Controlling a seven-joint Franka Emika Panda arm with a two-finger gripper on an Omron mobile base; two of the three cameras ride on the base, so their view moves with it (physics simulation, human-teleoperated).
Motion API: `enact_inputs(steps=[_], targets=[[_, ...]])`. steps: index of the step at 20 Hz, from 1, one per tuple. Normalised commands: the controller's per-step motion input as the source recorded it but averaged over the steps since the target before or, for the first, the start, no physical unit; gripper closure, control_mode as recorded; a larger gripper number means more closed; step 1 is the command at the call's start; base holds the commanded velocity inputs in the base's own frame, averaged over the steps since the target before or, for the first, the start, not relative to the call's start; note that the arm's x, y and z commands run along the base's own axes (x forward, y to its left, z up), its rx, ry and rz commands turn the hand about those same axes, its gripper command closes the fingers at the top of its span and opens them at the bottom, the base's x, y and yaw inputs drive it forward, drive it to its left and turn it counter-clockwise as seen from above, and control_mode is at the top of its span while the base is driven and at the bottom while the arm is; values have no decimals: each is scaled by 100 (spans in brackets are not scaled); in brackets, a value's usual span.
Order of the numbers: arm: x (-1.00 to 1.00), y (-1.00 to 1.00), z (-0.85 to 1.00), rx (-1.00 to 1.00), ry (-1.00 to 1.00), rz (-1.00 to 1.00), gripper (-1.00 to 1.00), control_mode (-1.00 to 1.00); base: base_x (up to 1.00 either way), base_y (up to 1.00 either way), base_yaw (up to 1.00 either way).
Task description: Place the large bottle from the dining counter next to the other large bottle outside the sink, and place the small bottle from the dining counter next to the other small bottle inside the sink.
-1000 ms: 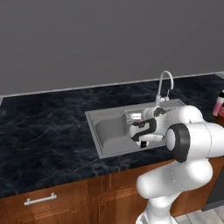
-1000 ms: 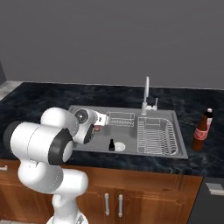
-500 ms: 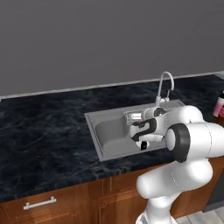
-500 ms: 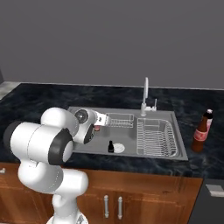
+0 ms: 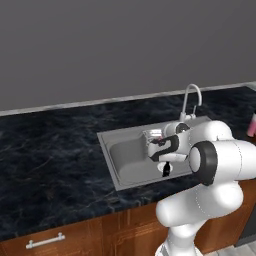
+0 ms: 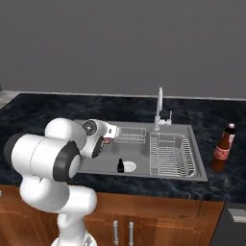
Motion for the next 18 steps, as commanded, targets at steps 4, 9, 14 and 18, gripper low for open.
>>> enact_inputs(steps=[4,9,14,18], targets=[[0,0,0,0,0,0,100,100,26,1,0],[7,0,-2,0,0,0,100,-100,6,0,0],[7,0,-11,0,0,0,100,-100,0,0,0],[1,2,-23,0,0,0,100,-100,0,0,0]])
